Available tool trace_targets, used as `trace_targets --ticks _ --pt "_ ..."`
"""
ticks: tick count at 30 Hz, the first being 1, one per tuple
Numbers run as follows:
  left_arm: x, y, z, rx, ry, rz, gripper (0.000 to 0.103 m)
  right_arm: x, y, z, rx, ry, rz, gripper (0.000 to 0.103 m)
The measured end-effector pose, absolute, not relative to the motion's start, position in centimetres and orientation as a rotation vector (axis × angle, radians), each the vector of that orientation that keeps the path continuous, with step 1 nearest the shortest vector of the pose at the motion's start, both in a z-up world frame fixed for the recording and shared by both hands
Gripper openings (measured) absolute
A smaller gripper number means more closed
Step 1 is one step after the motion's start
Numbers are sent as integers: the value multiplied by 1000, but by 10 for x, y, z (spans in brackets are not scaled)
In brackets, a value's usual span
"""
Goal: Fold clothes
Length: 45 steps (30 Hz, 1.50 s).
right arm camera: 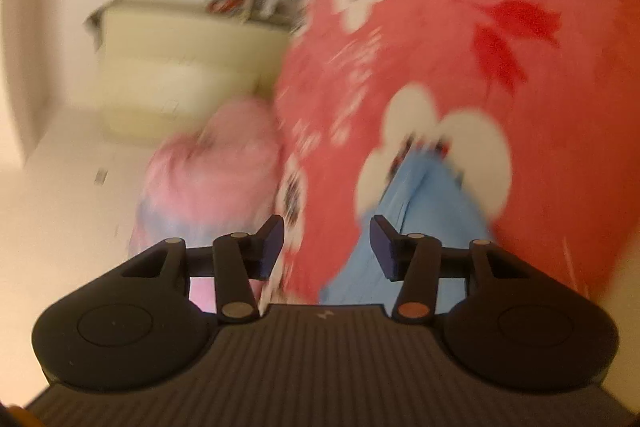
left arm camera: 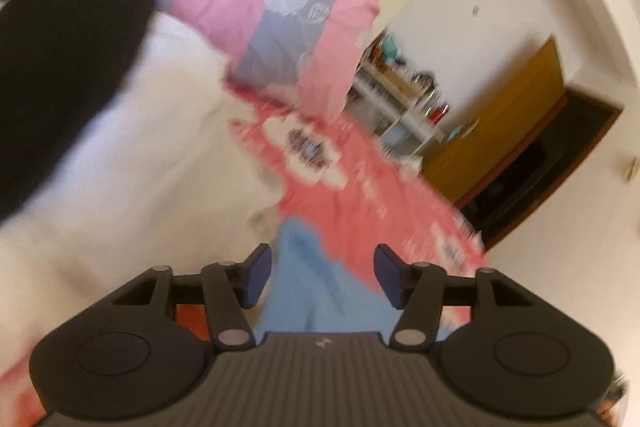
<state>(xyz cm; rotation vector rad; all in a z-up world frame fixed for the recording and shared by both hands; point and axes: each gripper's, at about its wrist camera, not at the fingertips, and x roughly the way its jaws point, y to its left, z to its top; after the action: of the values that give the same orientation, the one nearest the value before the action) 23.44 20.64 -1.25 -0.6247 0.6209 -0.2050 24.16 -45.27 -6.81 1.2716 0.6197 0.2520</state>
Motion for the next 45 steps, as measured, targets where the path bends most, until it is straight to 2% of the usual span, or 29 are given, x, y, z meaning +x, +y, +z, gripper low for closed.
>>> trace_targets --ticks 3,8,12,15,18,19,20,21,22,26,32,40,45 --pt "192 206 -36 -658 716 -232 59 183 -412 -59 1153 664 310 53" --pt "173 190 -92 -782 817 -249 59 113 -354 -111 1133 780 254 53" --pt "190 176 -128 -873 822 -200 58 115 -335 -150 1182 792 129 53" --pt "208 174 -138 -931 772 -168 58 131 -333 -163 1208 759 51 47" --pt "224 174 -146 -964 735 -125 41 155 -340 -167 1228 712 -7 39" --pt "230 174 -150 -977 727 -112 30 162 -343 -171 1241 698 -38 27" --pt "234 174 -154 -990 723 -100 11 170 -345 -178 1261 683 -62 14" --pt "239 176 -158 -1008 722 -94 7 176 -346 -183 1273 666 -78 9" --pt "241 178 -161 -1030 716 -90 6 181 -346 -186 1267 651 -92 4" --pt "234 189 -153 -1068 668 -67 5 188 -342 -183 1264 575 -100 5" --pt "187 213 -113 -1013 684 -112 5 157 -338 -148 1231 509 -43 4" --pt "54 256 -74 -873 704 -156 5 44 -325 -127 1248 584 92 4" --pt "-17 283 -109 -848 767 -107 5 -47 -318 -149 1244 647 101 4"
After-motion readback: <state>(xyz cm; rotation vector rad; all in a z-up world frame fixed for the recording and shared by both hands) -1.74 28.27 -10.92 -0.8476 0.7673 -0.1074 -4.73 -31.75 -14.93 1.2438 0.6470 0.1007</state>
